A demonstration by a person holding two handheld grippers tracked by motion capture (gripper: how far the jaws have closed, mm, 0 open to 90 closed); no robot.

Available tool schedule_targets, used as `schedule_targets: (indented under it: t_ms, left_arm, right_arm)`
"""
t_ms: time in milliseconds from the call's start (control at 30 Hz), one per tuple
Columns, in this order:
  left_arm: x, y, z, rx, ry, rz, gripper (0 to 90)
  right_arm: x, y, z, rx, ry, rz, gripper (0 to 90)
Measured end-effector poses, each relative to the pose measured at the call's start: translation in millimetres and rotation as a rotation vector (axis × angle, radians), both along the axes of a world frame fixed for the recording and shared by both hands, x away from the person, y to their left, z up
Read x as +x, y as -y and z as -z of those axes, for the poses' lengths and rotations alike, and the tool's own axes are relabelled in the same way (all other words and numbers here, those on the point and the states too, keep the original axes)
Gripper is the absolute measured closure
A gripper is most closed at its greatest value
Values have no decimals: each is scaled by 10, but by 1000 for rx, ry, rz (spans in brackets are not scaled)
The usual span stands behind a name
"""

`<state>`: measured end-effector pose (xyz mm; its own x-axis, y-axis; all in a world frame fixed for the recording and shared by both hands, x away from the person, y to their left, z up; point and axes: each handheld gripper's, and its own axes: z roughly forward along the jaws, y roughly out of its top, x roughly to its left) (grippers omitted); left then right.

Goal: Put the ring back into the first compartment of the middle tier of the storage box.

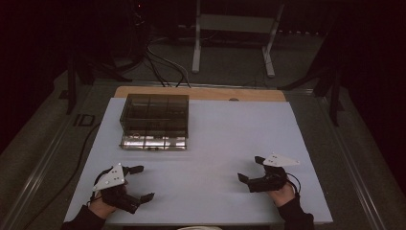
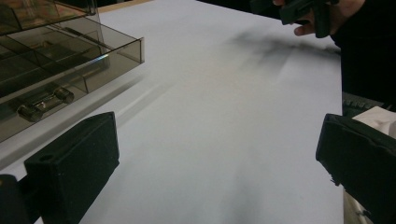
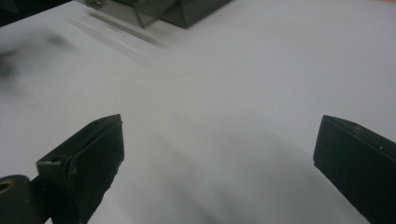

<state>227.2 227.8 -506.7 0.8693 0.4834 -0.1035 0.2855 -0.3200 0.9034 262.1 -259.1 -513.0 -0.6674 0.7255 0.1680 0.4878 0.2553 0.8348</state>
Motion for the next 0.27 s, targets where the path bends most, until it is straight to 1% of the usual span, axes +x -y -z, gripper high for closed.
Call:
schedule_targets:
  t_ms: [133, 267]
  left_arm:
    - [2, 6, 4, 0, -4, 0, 9]
    - [6, 11, 5, 1, -6, 1, 9]
  right_arm:
    - [-13, 128, 67, 16, -23, 35, 18]
    - [24, 130, 101, -1, -22, 37, 18]
